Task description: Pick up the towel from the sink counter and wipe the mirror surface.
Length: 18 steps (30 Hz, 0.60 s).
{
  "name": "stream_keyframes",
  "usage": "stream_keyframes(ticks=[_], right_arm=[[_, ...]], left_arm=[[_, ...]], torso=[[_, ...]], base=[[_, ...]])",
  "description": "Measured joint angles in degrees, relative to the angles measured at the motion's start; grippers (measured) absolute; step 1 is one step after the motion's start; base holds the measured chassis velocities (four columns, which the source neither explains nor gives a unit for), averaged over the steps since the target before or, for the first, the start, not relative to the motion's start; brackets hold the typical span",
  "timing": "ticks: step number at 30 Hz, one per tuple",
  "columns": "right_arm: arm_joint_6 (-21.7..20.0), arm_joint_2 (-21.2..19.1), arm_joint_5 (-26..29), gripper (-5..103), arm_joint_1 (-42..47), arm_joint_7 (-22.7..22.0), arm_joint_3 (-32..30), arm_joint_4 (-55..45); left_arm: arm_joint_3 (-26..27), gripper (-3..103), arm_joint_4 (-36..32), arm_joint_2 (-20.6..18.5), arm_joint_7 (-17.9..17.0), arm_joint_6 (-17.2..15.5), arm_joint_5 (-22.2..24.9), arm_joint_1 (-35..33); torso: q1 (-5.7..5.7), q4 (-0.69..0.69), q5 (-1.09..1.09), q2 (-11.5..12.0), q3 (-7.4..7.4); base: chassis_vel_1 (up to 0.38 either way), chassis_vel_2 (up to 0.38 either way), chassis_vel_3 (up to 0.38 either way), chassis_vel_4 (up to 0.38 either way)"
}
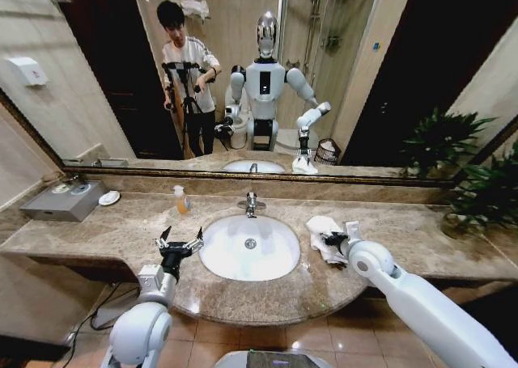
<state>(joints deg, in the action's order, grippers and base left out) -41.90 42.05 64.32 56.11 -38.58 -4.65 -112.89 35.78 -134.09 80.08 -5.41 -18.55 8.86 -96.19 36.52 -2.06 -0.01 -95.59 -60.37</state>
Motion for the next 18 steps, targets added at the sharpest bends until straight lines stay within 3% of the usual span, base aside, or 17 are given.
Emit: stream_keyframes(ticks=[3, 9, 12, 15, 16, 18], right_arm=[[0.02, 0.27, -0.11, 72, 0.0, -0.22, -0.04, -0.19], [0.97, 1.37, -5.92, 97, 0.11, 0.04, -0.21, -1.59], [2.65, 2.55, -9.14, 100, 0.65, 0.28, -0.93, -3.0], [8.35, 6.32, -17.28, 100, 3.92, 3.38, -3.41, -5.68], [8.35, 6.32, -17.28, 100, 3.92, 3.38, -3.41, -5.68], [14.08, 8.83, -23.74, 100, 6.58, 7.15, -4.82, -5.92]], left_arm=[[0.0, 100, 0.0, 0.0, 0.0, 0.0, 0.0, 0.0], [0.0, 100, 0.0, 0.0, 0.0, 0.0, 0.0, 0.0], [0.0, 100, 0.0, 0.0, 0.0, 0.0, 0.0, 0.0], [0.0, 100, 0.0, 0.0, 0.0, 0.0, 0.0, 0.0], [0.0, 100, 0.0, 0.0, 0.0, 0.0, 0.0, 0.0], [0.0, 100, 0.0, 0.01, 0.0, 0.0, 0.0, 0.0]], torso=[[0.0, 0.0, 0.0, 0.0, 0.0], [0.0, 0.0, 0.0, 0.0, 0.0], [0.0, 0.0, -0.01, 0.0, 0.0], [0.0, -0.01, -0.02, 0.0, 0.0], [0.0, -0.01, -0.02, 0.0, 0.0], [0.0, 0.0, -0.01, 0.0, 0.0]], base=[[0.0, 0.0, 0.0, 0.0], [0.0, 0.0, 0.0, 0.0], [0.0, 0.0, 0.0, 0.0], [0.0, 0.0, 0.0, 0.0], [0.0, 0.0, 0.0, 0.0], [0.0, 0.0, 0.0, 0.0]])
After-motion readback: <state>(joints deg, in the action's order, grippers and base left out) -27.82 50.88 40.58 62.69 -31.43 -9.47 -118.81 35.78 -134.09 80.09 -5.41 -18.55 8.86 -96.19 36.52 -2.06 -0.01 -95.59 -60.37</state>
